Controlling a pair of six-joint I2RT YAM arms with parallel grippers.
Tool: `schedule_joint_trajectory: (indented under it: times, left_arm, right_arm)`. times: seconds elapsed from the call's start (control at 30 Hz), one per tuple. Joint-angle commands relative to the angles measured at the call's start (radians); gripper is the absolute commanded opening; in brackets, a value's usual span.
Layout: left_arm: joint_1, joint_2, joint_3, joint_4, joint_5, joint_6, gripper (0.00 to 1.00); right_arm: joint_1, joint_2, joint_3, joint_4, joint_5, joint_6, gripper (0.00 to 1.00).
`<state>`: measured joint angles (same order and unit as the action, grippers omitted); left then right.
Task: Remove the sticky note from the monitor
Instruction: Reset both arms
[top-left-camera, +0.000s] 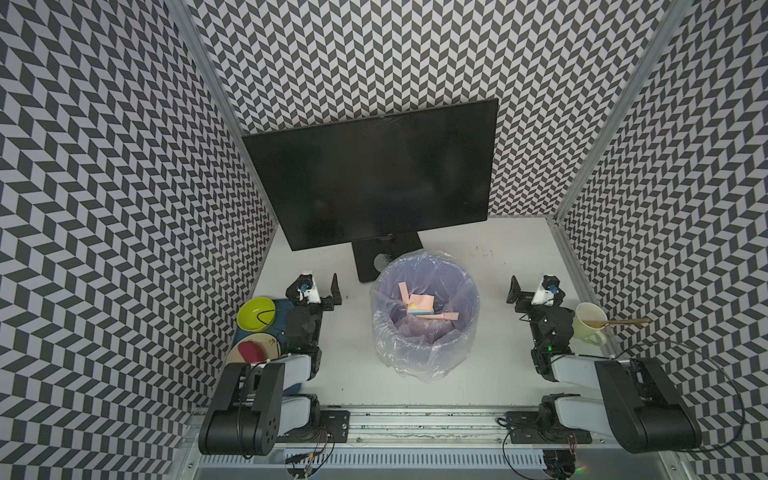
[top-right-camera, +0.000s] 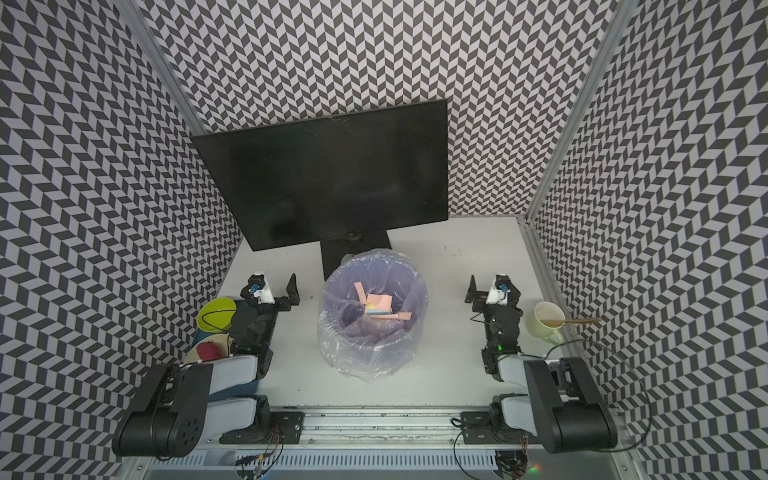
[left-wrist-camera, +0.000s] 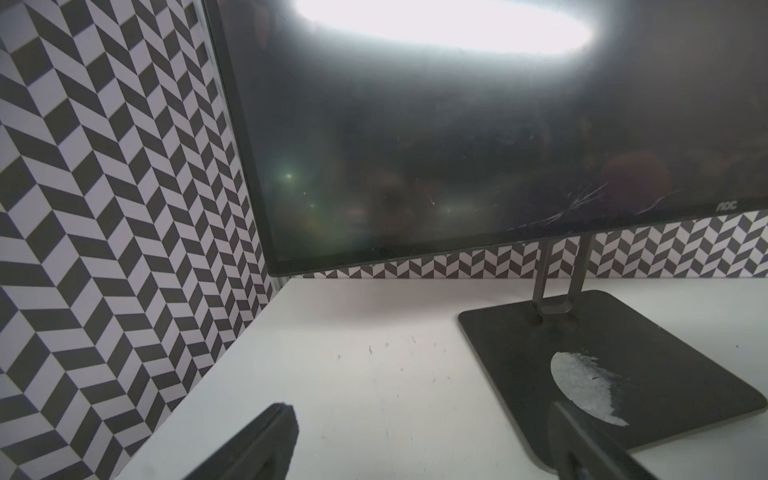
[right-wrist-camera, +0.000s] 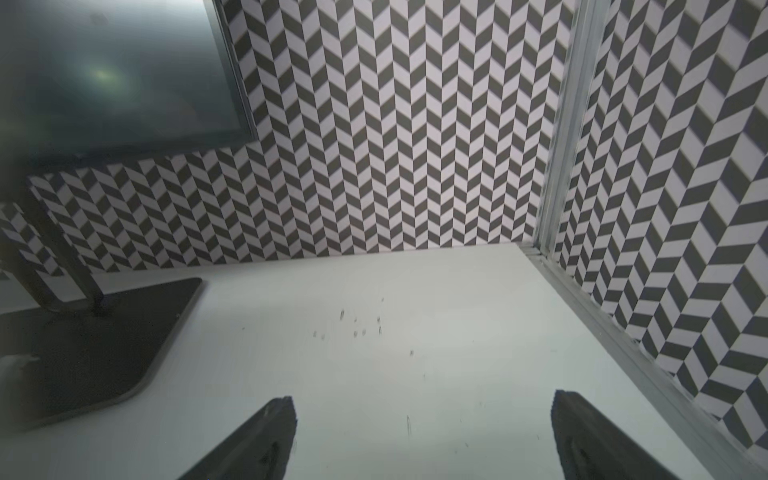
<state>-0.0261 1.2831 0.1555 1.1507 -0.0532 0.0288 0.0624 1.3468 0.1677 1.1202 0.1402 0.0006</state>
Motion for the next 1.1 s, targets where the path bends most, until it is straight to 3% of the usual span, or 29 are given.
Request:
schedule_joint_trajectory:
  times: [0.0,0.2,0.4,0.6,1.07]
  left_arm:
    - [-0.005,0.025,0.025,0.018,-0.011,0.002,1.00]
    - [-0.003,0.045,0.024,0.038,-0.002,-0.005,1.00]
    - [-0.004,0.111,0.050,0.046,0.006,0.000,1.00]
    - [-0.011,0.165,0.102,-0.003,-0.177,-0.066,1.00]
    - [-0.026,0.186,0.104,0.013,-0.188,-0.050,1.00]
  right_arm:
    - [-0.003,0.070,0.099,0.003,-0.001,0.000,0.99]
    - [-0.002,0.101,0.063,0.112,0.020,0.005,0.99]
    - [-0.001,0.126,0.073,0.104,0.039,0.011,0.99]
    - [-0.001,0.129,0.071,0.106,0.046,0.014,0.99]
    - [-0.002,0.131,0.074,0.104,0.045,0.012,0.99]
